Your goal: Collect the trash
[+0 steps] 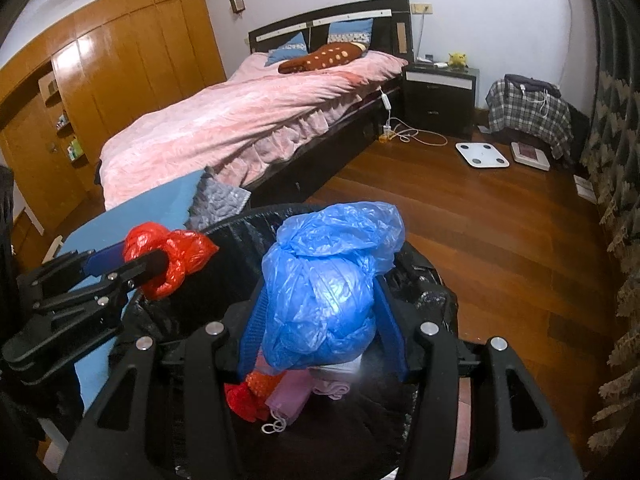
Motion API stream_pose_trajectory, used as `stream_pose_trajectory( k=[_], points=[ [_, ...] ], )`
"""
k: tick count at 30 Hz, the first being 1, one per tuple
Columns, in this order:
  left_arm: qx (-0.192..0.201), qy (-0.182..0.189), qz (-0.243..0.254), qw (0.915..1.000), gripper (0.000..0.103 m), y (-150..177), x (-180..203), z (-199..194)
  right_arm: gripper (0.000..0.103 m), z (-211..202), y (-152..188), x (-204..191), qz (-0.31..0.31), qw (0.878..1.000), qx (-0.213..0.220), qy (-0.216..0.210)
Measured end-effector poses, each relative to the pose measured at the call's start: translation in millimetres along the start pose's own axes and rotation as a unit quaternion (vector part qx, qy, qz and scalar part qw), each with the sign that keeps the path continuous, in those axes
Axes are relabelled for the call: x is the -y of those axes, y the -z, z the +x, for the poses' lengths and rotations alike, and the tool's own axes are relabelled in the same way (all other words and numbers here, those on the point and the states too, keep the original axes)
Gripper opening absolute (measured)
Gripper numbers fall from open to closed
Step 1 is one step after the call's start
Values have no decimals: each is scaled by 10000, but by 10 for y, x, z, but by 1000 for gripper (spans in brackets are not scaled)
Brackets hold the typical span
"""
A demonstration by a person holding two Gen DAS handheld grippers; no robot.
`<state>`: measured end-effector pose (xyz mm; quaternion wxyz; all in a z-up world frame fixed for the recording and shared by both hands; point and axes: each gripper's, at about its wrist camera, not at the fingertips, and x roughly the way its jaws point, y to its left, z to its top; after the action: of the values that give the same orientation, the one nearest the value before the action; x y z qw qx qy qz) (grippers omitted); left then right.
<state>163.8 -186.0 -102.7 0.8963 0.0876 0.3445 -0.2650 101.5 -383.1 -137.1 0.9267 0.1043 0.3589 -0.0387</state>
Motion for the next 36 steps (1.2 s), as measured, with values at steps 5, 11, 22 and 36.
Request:
stream_pose_trajectory(
  k=[5,11,22,36],
  points=[
    [10,54,10,10000,69,-7,-13,-10,74,33,10,32,31,10000,-22,88],
    [39,-81,-69,9999,85,17,-105,-98,91,-4,2,53,46,9999,48,114],
    [182,-371,-317,9986,97,60,-344,-501,97,-310,1,-181,-75,9998,164,-95],
    [477,-868,-646,9930,97,274,-564,-1222,98,-773,-80,-759,-438,9973,285,-517]
  ],
)
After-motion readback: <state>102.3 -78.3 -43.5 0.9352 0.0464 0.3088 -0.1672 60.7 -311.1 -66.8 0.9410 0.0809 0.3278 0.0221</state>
